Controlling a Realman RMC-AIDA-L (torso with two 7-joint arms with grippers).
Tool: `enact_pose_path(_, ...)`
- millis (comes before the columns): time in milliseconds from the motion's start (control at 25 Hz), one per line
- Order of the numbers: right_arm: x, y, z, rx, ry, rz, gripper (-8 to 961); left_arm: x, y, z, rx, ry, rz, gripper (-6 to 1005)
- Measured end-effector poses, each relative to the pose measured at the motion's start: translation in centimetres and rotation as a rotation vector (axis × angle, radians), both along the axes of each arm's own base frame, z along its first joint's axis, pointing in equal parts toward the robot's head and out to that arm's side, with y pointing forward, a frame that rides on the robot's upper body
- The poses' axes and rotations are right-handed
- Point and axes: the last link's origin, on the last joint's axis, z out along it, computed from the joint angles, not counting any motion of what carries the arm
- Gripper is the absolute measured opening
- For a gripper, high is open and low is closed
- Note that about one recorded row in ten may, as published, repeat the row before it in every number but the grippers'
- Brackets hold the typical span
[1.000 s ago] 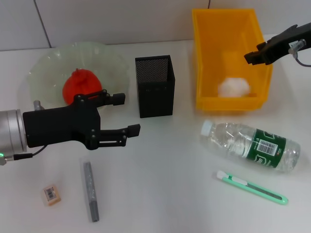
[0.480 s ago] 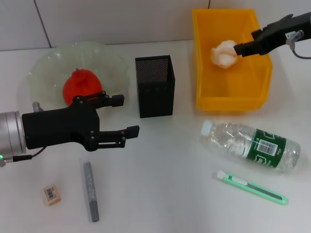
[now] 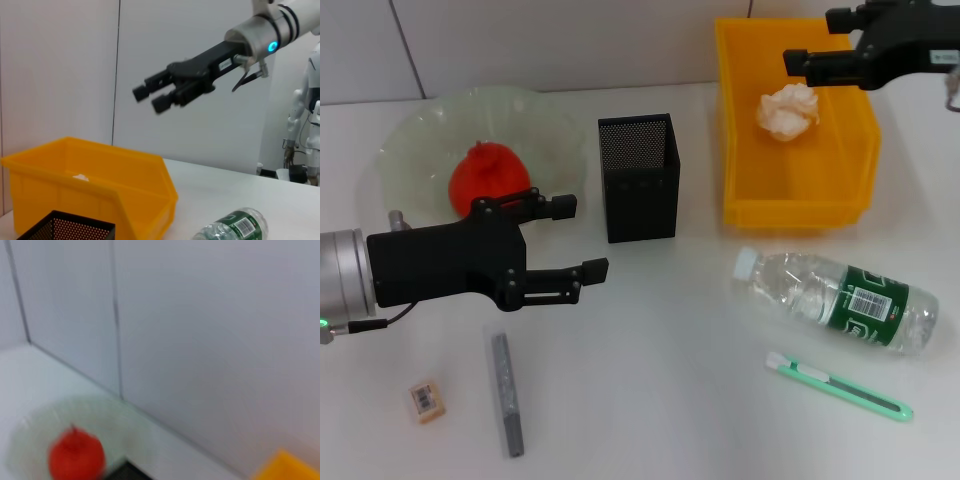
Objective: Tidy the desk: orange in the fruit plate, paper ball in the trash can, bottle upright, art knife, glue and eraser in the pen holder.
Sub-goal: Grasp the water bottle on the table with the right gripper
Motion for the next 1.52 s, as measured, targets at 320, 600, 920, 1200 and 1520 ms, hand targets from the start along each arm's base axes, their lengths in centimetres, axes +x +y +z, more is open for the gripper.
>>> enact_pose_path(320, 2.4, -3.3, 0.8, 0.046, 0.253, 0.177, 742, 0.0, 0.2, 0.0, 0.007, 0.001, 0.002, 842)
enact_pose_path(600, 5.9, -5.6, -0.2, -0.036, 0.385, 0.257, 741, 0.1, 0.6, 0.0, 0.032, 0.0, 0.017, 841)
enact_pose_path(920, 7.4, -6.1, -0.5, -0.12, 0.362, 0.215, 741, -0.1, 0.8, -0.3, 0.035, -0.008, 0.037, 840)
enact_pose_path(1200, 8.3, -5.8, -1.2, -0.204, 0.277, 0.08, 742, -0.1, 0.9, -0.1, 0.06, -0.036, 0.042, 839)
enact_pose_path(1520, 7.4, -5.0, 0.1, -0.222, 0.225, -0.085, 749, -0.2, 0.9, 0.1, 0.067, -0.038, 0.043, 838)
